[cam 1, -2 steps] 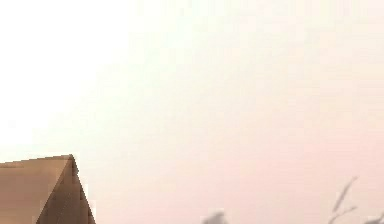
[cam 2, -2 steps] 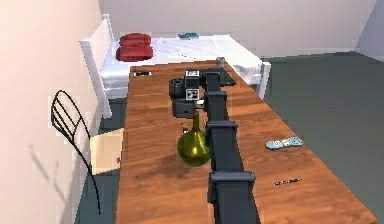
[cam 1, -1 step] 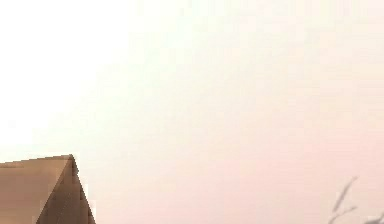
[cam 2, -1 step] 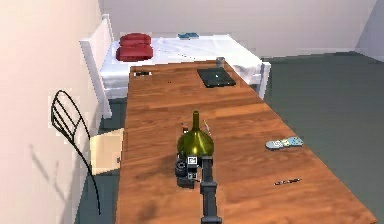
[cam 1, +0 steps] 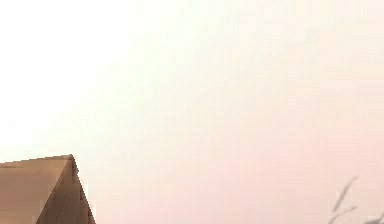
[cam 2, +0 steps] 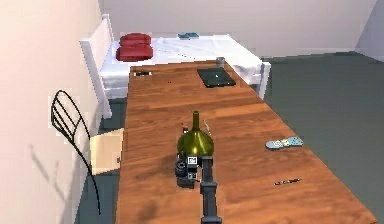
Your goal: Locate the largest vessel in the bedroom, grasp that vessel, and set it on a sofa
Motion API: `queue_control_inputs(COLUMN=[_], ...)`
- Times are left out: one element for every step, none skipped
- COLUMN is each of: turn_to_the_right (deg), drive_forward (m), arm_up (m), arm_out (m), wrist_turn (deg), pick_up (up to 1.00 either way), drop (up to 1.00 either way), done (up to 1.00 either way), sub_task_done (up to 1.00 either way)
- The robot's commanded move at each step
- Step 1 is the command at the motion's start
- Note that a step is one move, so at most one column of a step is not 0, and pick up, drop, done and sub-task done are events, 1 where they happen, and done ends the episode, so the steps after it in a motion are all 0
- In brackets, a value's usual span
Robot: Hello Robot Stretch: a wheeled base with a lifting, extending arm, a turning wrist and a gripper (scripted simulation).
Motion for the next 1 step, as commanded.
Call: queue_control_inputs(turn_to_the_right=[0.0], drive_forward=[0.0], arm_up=[0.1], arm_out=[0.0], wrist_turn=[0.0], pick_up=[0.0], drop=[0.0], done=[0.0], sub_task_done=[0.0])
